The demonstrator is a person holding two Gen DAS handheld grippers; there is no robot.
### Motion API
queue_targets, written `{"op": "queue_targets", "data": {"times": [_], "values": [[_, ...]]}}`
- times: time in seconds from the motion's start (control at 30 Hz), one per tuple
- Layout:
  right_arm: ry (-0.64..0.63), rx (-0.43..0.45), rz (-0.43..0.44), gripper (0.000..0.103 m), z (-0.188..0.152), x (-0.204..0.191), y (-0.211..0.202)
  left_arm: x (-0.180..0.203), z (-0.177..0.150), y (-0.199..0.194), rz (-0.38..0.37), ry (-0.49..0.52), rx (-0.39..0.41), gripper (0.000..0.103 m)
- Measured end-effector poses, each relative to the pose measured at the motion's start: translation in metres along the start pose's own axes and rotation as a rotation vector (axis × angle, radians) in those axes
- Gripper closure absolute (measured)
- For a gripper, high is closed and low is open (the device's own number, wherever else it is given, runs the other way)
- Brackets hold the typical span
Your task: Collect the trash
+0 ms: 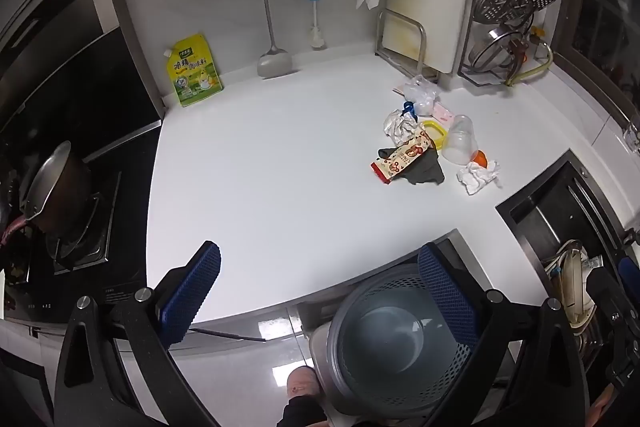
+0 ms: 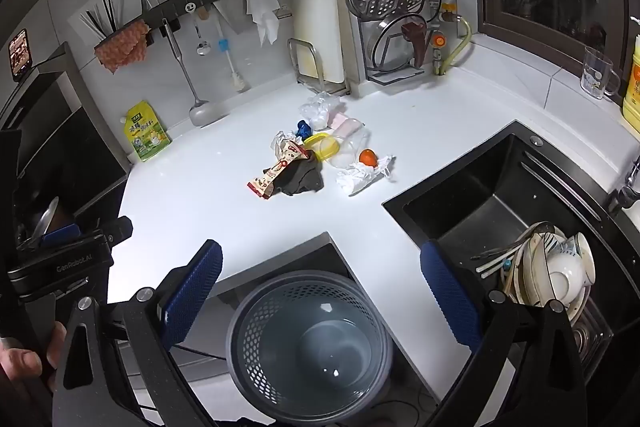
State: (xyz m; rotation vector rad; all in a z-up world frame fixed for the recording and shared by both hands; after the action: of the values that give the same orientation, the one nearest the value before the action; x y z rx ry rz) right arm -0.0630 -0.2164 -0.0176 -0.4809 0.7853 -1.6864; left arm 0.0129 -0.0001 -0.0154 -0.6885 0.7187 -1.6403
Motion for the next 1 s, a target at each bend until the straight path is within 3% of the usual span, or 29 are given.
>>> {"op": "queue_targets", "data": {"times": [1.0], "values": [[0.002,0.006,0.001,0.008,0.0003,0.0002,-0.0053,-0.0002,0.0001,-0.0002,-0.001,0.0,0.006,0.006]]}}
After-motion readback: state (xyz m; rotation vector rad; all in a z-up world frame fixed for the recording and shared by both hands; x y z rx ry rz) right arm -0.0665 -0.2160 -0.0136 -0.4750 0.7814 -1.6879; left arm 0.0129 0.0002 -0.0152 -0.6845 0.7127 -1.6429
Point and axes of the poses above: each gripper's, at about its wrist camera, not at the fingertips, and y roughly the way its jaws point, x to its right, z to its top, the point moved 2 cm from there along y, roughly the way its jaws point, and after that the axes turned 9 degrees about -z, right-handed, at the moved point
